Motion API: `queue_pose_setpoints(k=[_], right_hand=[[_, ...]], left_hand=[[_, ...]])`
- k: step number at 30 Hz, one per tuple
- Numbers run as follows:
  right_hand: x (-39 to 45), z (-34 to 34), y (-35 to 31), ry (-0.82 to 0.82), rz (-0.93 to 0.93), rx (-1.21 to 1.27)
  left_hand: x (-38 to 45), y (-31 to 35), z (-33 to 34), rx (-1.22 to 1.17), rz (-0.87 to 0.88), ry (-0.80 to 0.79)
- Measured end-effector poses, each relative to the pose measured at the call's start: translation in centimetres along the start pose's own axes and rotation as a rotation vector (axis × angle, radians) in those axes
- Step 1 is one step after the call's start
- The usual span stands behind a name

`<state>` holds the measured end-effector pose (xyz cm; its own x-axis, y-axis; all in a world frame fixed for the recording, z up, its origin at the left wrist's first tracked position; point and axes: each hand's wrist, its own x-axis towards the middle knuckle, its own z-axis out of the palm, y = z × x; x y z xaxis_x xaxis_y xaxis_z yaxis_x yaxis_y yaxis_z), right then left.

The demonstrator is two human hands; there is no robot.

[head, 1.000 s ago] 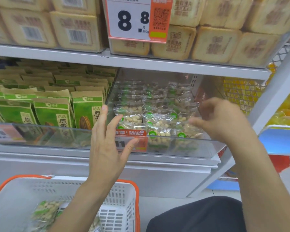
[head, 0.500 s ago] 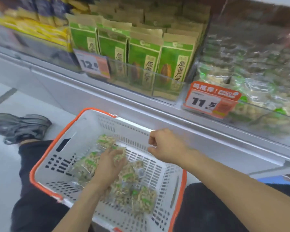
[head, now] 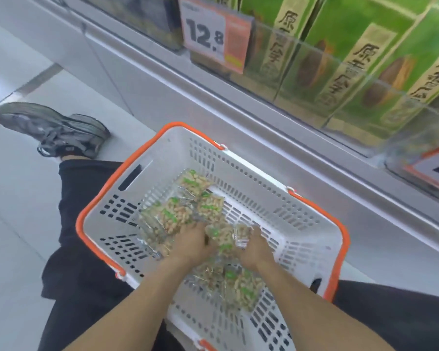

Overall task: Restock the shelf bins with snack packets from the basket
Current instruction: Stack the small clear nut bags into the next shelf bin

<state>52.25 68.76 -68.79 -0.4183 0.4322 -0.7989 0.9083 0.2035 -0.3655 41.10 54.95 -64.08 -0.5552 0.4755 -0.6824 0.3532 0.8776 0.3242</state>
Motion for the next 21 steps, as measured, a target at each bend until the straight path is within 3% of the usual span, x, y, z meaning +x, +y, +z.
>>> queue_pose_setpoints(k=[4,10,15,21], right_hand=[[1.1,-0.9,-0.1,0.007,0.094,0.057],[0.4,-1.1,-1.2,-0.081,0.041,0.182],[-0.5,-1.4,-2.3,-0.077,-0.013,0.135],[-2.6,-4.3,-5.2,0.006,-0.136,0.221]], left_hand=[[1.6,1.2,1.3,-0.226,-0.057,0.024],[2.2,1.6,1.5,-0.565,-0.164,0.074],[1.6,0.8,1.5,-0.624,-0.1,0.096],[-0.9,-0.7,-1.1,-0.875,-0.058,0.12]])
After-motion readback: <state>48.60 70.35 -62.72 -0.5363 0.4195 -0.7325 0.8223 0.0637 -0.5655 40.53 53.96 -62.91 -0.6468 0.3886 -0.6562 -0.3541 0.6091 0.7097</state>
